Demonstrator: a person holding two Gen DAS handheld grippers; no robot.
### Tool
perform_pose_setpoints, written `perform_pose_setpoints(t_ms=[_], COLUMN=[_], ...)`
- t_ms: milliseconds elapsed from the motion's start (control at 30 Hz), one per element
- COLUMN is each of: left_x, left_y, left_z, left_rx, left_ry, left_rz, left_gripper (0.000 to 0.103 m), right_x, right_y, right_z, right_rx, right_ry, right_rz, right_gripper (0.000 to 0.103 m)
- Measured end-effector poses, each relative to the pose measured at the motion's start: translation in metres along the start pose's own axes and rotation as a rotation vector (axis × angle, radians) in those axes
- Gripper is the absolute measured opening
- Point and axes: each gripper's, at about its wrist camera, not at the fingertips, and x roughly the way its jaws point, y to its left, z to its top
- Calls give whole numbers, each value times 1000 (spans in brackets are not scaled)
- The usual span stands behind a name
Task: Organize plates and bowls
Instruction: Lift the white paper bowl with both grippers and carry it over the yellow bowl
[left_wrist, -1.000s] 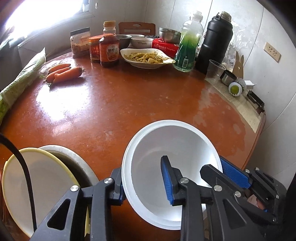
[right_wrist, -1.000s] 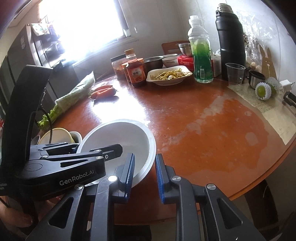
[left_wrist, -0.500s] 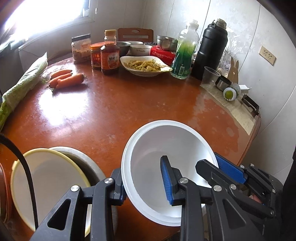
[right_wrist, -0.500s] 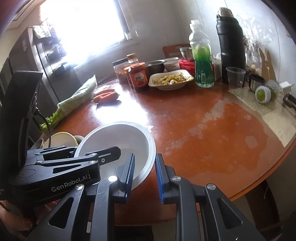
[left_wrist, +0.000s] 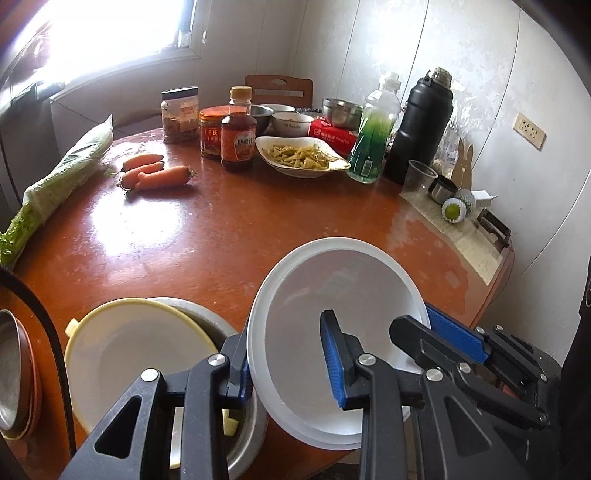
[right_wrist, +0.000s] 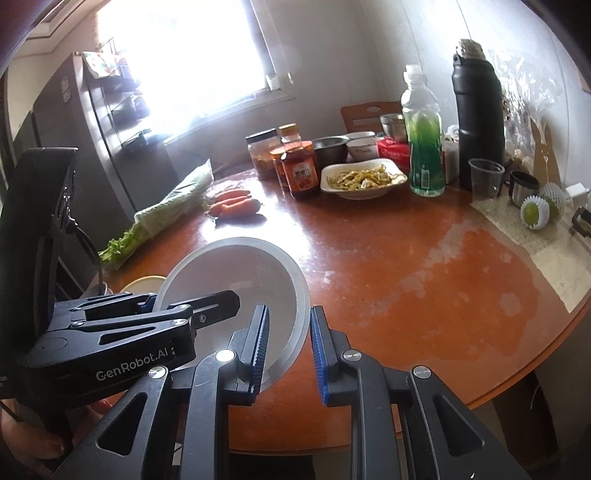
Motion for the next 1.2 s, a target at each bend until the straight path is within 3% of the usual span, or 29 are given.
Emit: perform_pose_setpoints(t_ms=[1200], left_x=[-90], left_y=[81], left_z=[-12], left_rx=[-120], left_ry=[-179], left_rz=[8], left_gripper=[32], right_x=[-9], right_y=[103], right_z=[23], right_rx=[-149], right_ry=[-44], right_rz=[83], right_gripper=[23])
